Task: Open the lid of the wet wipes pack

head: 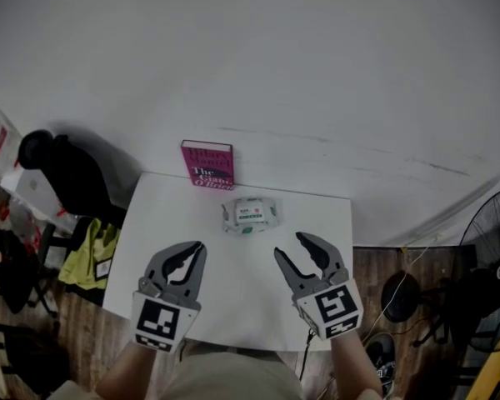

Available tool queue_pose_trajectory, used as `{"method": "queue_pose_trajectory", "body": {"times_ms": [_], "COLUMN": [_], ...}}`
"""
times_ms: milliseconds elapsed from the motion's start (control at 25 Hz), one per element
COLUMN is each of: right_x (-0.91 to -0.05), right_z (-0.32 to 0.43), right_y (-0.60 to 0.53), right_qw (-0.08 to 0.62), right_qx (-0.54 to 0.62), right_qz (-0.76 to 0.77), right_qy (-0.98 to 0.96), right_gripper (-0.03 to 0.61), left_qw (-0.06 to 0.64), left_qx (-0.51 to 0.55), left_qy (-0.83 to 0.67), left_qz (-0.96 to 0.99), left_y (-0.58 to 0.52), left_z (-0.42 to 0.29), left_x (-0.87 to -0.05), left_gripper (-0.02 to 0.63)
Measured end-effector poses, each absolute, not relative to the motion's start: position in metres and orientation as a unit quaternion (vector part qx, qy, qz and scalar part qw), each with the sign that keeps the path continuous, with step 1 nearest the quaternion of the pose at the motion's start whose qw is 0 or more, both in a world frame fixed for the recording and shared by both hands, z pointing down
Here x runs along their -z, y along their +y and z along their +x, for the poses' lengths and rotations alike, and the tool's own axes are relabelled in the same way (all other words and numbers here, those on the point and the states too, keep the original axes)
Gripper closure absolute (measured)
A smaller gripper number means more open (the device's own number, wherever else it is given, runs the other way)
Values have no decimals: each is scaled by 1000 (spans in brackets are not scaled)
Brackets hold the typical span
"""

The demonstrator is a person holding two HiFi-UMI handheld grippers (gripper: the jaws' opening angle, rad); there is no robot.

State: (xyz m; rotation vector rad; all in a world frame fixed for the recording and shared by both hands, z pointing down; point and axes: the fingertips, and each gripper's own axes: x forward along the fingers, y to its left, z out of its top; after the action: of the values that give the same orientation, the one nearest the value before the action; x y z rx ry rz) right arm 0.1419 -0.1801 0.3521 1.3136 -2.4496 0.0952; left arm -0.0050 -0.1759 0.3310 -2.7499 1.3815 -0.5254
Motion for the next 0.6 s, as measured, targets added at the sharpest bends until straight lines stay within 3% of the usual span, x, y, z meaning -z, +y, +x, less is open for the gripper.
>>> {"method": "queue_pose_trajectory", "body": {"times_ms": [600], "right_x": [-469], "right_z": [125], "right_y": [-302], "right_qw": [352], "right_qx": [57], "right_qz": [442], "right_qy": [-823], "right_gripper": [380], "left_qw": [-23], "left_qx": [231], "left_qy": [399], "left_qz": [-887], "left_y": [-280], "left_z": [25], "left_x": [-436], "left_gripper": [584]}}
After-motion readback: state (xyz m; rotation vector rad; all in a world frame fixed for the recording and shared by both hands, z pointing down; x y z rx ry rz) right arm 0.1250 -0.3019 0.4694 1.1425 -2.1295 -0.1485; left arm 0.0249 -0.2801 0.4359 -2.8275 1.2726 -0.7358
